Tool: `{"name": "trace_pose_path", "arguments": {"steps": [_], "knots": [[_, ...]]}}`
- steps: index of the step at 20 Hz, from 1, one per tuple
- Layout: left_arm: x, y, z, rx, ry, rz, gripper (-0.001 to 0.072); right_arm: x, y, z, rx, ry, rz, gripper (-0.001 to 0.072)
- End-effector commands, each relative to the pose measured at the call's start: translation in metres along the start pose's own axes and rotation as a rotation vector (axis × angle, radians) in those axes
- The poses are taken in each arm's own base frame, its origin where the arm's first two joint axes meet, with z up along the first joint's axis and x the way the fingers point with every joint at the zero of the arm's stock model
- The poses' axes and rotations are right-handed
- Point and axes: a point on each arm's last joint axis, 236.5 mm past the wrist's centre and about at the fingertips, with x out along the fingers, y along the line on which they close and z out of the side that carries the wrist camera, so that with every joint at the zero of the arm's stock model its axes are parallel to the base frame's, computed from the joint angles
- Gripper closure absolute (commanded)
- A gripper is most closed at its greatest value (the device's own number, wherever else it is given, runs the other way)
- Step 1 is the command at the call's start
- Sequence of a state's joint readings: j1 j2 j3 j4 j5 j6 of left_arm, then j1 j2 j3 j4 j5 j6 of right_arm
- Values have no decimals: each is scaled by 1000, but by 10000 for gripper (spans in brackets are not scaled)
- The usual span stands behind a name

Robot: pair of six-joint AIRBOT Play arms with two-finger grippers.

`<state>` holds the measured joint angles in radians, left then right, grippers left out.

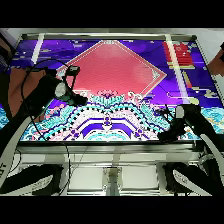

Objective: Fold the clothes and pants, and hang the long-sleeved shirts on hangers.

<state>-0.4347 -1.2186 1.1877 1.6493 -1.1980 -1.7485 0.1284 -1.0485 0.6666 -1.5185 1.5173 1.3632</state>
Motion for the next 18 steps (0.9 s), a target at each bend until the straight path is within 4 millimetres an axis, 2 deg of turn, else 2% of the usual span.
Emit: {"name": "trace_pose_path", "arguments": {"steps": [1, 3, 5, 8, 11, 13, 16, 18], "knots": [[1, 0, 0, 0, 2, 0, 684, 0, 0, 0, -1, 1, 0, 702], [1, 0, 0, 0, 2, 1, 684, 0, 6, 17, 7, -71, 26, 702], [1, 0, 0, 1, 2, 1, 684, -5, 26, 43, 22, -181, 110, 702], [1, 0, 0, 0, 2, 1, 684, -22, 53, 84, 68, -361, 244, 702], [1, 0, 0, 0, 2, 1, 684, -42, 66, 117, 58, -519, 312, 702], [1, 0, 0, 0, 2, 0, 684, -48, 69, 126, 26, -566, 320, 702], [1, -2, 0, -4, 2, -10, 684, -48, 69, 126, 13, -571, 314, 703], [4, -2, 8, 12, -29, -8, 684, -50, 67, 130, 17, -590, 307, 702]]}}
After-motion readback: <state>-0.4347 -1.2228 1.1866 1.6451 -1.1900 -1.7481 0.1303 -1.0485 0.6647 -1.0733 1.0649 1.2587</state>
